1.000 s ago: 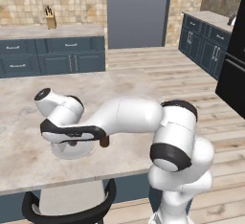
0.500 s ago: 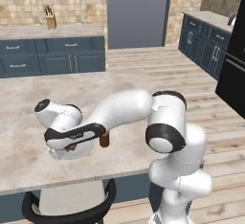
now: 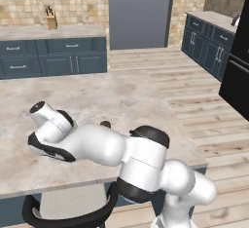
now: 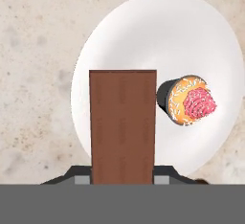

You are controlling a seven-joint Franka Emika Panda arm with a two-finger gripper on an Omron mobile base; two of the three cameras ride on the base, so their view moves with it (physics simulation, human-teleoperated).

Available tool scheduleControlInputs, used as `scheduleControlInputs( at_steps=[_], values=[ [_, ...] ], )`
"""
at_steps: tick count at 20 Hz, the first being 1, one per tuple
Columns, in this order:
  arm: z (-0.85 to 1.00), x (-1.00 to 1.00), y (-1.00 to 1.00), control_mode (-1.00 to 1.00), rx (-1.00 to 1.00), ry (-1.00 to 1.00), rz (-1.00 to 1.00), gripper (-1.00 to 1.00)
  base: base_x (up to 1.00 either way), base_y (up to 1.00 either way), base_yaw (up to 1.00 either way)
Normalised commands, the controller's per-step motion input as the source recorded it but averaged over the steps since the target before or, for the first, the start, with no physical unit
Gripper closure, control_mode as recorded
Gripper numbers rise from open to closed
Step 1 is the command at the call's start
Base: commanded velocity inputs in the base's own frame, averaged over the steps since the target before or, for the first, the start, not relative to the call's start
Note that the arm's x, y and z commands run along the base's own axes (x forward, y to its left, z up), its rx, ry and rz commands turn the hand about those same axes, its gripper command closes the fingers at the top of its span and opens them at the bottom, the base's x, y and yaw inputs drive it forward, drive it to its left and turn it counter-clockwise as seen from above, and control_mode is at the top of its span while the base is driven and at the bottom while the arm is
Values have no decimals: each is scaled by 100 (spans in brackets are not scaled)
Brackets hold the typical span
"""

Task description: Take the cinnamon bottle from the cabinet and place it on the dining table, next to the plate with the cupcake. Then take the chocolate from the dining counter and place it on the cupcake plate.

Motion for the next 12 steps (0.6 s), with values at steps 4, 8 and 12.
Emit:
scheduleControlInputs(
  at_steps=[4,8,12],
  values=[
    [-3,0,0,-100,0,-2,0,100,0,0,0],
    [-18,0,0,-100,0,0,0,100,0,0,0],
    [-11,0,-2,-100,0,0,0,100,0,0,0]
  ],
)
